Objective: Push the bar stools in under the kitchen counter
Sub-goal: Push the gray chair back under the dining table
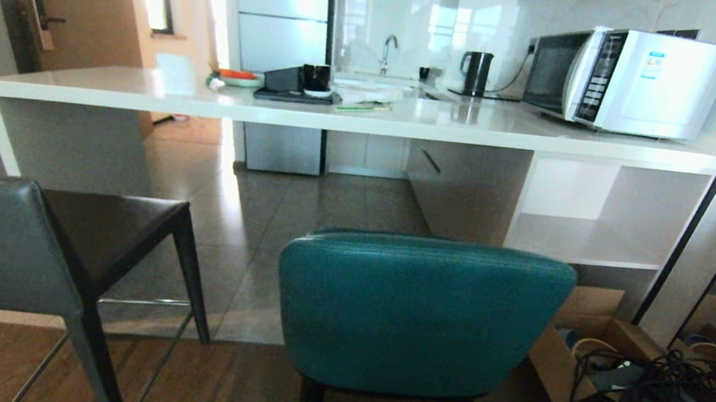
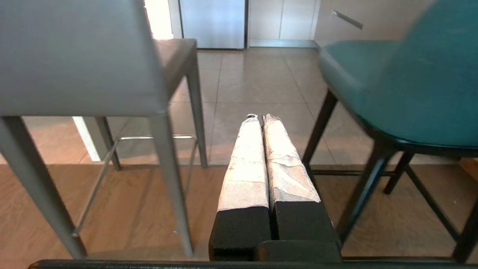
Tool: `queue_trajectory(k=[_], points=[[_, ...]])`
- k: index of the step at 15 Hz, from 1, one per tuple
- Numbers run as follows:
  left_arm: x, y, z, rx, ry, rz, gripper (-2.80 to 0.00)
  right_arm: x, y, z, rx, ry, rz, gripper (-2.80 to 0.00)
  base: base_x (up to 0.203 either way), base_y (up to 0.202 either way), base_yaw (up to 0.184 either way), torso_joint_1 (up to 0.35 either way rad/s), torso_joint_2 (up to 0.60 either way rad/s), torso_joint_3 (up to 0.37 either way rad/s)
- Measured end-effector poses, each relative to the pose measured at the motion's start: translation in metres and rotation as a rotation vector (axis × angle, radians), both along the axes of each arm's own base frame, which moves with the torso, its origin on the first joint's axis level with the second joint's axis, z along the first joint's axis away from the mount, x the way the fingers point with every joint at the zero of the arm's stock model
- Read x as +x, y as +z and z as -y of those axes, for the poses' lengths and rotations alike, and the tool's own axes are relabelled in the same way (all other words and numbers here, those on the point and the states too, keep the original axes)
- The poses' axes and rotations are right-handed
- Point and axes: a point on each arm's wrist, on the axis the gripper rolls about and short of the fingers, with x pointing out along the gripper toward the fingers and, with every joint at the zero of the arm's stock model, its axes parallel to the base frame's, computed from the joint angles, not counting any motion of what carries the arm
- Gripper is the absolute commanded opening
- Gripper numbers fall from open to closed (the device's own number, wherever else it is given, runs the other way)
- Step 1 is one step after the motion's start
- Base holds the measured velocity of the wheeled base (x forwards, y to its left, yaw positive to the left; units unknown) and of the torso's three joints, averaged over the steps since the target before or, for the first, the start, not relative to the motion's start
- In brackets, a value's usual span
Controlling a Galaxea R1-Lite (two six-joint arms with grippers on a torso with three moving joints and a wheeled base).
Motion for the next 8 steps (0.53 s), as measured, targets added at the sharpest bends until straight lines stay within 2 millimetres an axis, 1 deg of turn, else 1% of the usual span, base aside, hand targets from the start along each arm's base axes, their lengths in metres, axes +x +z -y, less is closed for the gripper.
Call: queue_trajectory(k=[8], points=[[0.0, 0.0, 0.0, 0.0, 0.0, 0.0, -2.8, 0.0, 0.0, 0.0, 0.0, -0.001, 0.0, -2.8, 0.0, 0.198, -0.002, 0.001, 0.0, 0.002]])
